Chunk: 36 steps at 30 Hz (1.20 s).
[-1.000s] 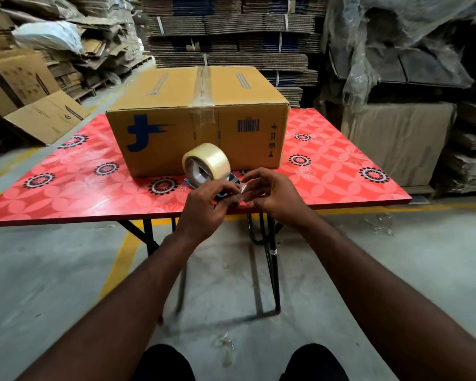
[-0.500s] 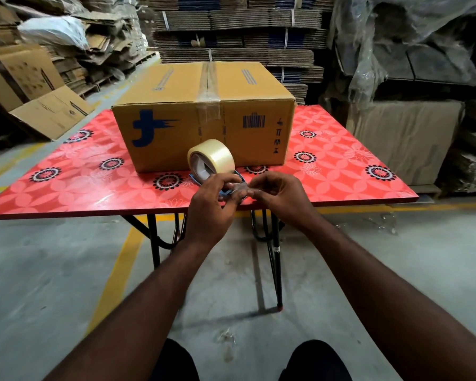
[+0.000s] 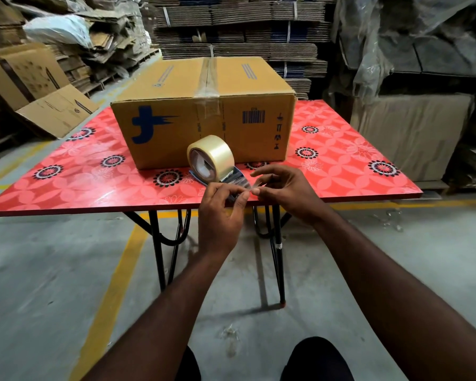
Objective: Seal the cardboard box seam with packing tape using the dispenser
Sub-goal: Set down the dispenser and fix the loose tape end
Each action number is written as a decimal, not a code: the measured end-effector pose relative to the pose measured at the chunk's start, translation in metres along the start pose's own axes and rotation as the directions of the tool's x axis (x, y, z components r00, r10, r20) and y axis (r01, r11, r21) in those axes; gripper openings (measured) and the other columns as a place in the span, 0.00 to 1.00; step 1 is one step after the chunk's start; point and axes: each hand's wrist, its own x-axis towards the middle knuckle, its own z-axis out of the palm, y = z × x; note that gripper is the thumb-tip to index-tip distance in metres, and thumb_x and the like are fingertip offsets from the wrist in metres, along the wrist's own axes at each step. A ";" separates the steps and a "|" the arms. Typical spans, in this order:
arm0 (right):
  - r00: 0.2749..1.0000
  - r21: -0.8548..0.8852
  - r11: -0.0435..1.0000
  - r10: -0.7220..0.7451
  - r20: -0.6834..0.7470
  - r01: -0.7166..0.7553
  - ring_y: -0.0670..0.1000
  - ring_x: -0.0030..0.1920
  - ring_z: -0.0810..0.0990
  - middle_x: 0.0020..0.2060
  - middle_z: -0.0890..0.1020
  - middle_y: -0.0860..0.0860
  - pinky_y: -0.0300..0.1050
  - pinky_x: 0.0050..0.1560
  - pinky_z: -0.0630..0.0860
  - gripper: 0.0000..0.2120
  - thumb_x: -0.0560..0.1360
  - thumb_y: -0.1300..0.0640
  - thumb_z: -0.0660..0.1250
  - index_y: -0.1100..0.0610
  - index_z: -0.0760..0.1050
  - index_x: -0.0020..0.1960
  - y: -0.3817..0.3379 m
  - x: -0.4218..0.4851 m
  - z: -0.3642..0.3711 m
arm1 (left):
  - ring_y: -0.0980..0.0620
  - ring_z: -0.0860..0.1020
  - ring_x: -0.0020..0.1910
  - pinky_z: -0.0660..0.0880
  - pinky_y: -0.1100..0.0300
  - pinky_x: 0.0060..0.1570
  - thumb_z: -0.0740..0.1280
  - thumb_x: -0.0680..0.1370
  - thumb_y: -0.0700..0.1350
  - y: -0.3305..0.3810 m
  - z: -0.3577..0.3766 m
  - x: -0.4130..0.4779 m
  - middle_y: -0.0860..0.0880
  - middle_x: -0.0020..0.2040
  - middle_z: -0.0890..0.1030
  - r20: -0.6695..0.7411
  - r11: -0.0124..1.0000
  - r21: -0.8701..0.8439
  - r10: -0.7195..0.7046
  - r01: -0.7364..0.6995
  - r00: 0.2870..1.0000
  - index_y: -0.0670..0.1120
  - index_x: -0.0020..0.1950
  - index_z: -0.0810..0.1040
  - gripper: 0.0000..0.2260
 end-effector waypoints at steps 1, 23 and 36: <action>1.000 0.013 1.000 0.014 0.008 -0.014 0.61 0.48 0.83 0.47 0.83 0.63 0.67 0.53 0.79 0.11 0.73 0.67 0.72 0.64 0.80 0.55 0.001 0.000 -0.001 | 0.52 0.78 0.46 0.75 0.66 0.45 0.71 0.78 0.46 0.001 0.001 0.000 0.49 0.48 0.77 -0.003 1.000 -0.009 -0.007 0.007 1.000 0.46 0.50 0.82 0.04; 0.979 0.000 0.979 0.205 0.016 -0.205 0.56 0.44 0.82 0.44 0.85 0.57 0.66 0.57 0.79 0.08 0.74 0.61 0.73 0.61 0.83 0.53 -0.001 0.011 -0.007 | 0.49 0.84 0.43 0.80 0.52 0.40 0.67 0.79 0.54 0.016 0.013 -0.003 0.53 0.45 0.84 0.068 0.776 -0.223 -0.591 0.590 0.804 0.55 0.47 0.80 0.05; 0.971 0.005 0.971 0.239 0.023 -0.239 0.52 0.42 0.84 0.40 0.85 0.54 0.52 0.51 0.82 0.10 0.74 0.60 0.72 0.58 0.79 0.55 -0.005 0.011 -0.005 | 0.50 0.84 0.37 0.74 0.62 0.29 0.69 0.78 0.57 0.022 0.001 -0.005 0.49 0.46 0.84 0.022 0.706 -0.281 -0.672 0.650 0.740 0.49 0.53 0.78 0.12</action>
